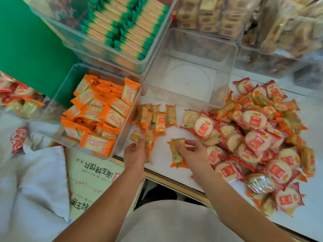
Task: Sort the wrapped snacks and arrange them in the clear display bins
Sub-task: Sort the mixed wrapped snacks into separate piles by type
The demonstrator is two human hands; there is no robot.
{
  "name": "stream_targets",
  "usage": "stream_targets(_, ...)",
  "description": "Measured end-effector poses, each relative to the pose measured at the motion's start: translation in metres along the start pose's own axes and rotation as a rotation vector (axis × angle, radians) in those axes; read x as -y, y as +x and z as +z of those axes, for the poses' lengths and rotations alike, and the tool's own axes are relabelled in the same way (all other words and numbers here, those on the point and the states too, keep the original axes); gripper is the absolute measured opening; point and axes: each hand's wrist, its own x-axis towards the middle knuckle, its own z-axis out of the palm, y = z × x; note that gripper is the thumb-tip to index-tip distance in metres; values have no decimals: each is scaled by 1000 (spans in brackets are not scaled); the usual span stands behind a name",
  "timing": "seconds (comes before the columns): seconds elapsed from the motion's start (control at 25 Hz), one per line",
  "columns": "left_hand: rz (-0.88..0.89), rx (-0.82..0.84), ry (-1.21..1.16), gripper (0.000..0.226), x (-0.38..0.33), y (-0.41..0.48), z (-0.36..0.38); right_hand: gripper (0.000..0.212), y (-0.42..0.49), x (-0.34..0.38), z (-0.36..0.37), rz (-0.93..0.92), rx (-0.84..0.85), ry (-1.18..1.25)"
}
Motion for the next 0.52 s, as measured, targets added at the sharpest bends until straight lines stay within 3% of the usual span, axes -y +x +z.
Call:
stream_targets(0.04, -3, -11, 44, 80, -1, -3, -7, 35, 2, -1, 11, 8, 0, -6)
stream_targets(0.16, 122, -69, 179, 47, 5, -10, -28, 41, 10, -5, 47, 18, 22, -29)
stream_targets(0.28, 247, 66, 251, 24, 19, -3, -43, 49, 17, -7, 73, 40, 68, -67)
stream_targets(0.44, 412, 220, 443, 21, 25, -4, -37, 49, 13, -7, 60, -27, 99, -251)
stream_targets(0.52, 432, 422, 583, 29, 36, -9, -22, 39, 4, -9, 40, -60, 72, -292)
